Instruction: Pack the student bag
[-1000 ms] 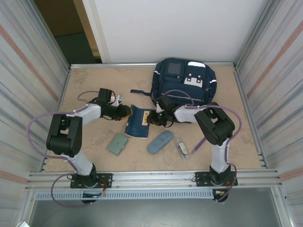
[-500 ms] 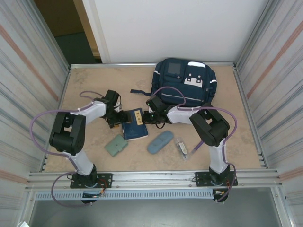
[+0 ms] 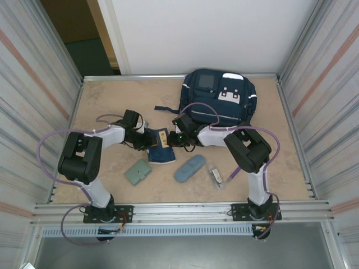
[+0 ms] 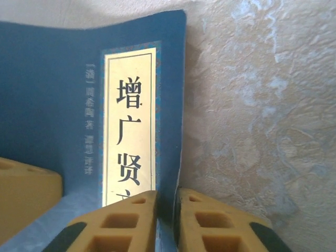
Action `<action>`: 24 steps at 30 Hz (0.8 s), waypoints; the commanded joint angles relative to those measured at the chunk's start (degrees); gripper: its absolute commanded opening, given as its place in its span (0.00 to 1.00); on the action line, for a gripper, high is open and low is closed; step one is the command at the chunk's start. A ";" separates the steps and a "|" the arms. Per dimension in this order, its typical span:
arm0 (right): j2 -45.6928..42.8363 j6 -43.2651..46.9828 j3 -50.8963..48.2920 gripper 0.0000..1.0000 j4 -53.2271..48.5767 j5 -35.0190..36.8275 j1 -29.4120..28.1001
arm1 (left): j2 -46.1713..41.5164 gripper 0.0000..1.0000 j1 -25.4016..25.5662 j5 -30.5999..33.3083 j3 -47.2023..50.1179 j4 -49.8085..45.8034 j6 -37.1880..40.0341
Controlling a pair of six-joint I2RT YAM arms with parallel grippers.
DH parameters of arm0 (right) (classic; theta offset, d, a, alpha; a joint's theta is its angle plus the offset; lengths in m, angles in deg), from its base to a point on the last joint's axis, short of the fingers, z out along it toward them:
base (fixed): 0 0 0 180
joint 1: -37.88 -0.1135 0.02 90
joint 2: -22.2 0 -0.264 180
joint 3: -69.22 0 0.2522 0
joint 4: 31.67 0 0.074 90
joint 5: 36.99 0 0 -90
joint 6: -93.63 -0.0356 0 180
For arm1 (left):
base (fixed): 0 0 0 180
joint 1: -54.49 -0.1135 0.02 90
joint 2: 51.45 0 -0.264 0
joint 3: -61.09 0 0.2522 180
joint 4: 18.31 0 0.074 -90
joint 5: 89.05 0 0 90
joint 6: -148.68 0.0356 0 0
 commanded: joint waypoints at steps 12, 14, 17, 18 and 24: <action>-36.62 39.02 -15.92 0.63 -7.48 5.26 -4.73 | -14.07 0.00 2.27 0.71 -9.26 -9.24 -21.69; -39.30 51.23 -18.16 0.67 -7.33 8.11 -8.48 | -13.33 0.00 3.55 -1.67 -10.55 -9.50 -23.61; -40.57 63.74 -20.36 0.71 -5.47 14.14 -12.86 | -11.58 0.00 5.98 -5.61 -11.93 -9.50 -27.10; -40.30 66.63 -20.66 0.72 -4.59 16.88 -13.73 | -11.07 0.00 6.77 -6.44 -12.28 -9.50 -28.08; -37.19 74.48 -22.64 0.73 4.17 32.65 -16.12 | -10.14 0.00 10.23 -6.82 -14.30 -10.58 -29.91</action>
